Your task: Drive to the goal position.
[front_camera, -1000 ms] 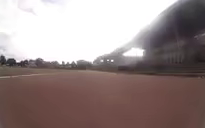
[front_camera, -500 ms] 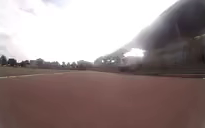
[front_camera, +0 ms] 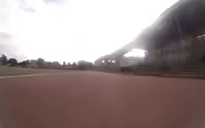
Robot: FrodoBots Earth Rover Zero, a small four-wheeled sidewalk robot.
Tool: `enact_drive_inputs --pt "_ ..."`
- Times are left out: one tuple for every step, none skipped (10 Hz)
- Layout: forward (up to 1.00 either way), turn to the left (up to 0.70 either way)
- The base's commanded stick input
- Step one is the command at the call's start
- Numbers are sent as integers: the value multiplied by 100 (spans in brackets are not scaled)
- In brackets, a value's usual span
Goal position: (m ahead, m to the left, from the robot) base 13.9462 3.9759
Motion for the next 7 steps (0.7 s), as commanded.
enact_drive_inputs --pt "70 0" --pt "70 0" --pt "70 0" --pt "70 0" --pt "70 0" --pt "70 0" --pt "70 0"
